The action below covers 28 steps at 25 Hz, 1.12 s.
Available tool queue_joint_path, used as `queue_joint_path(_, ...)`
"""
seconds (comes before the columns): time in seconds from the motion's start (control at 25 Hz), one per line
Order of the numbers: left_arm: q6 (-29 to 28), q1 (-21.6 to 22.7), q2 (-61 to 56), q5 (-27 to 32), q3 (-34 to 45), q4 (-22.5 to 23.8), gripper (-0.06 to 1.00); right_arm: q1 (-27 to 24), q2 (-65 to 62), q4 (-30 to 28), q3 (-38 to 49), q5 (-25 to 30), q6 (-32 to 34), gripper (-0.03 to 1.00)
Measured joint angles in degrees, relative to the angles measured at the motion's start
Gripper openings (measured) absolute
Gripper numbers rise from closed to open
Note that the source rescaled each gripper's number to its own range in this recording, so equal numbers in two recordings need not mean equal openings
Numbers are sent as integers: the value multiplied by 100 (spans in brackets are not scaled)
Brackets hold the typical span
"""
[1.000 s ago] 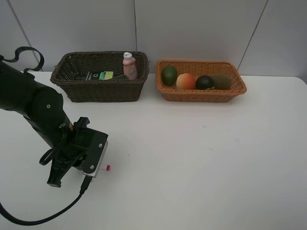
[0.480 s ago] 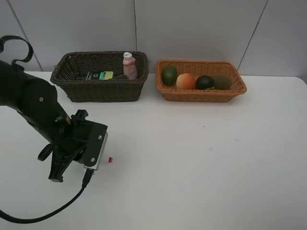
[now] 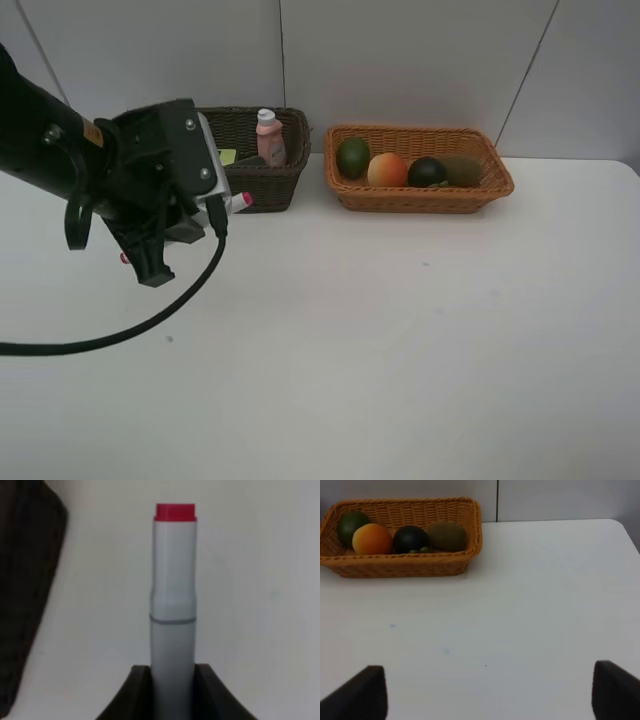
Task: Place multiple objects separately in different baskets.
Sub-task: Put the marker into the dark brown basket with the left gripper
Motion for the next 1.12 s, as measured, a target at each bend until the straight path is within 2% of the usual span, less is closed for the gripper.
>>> queue_joint_path(0.16,-396,168,4,-25,-586,-14,4,0,0,0,0,0,0,98)
queue_joint_path(0.56,-497,1080,990,-183,-1824,-14,4,0,0,0,0,0,0,98)
queue_joint_path(0.76,-497,1235,1797,-436,-2464,-14,4,0,0,0,0,0,0,98)
queue_joint_path(1.12,-497,1425,3256,-498,-3715,-14,4,0,0,0,0,0,0,98)
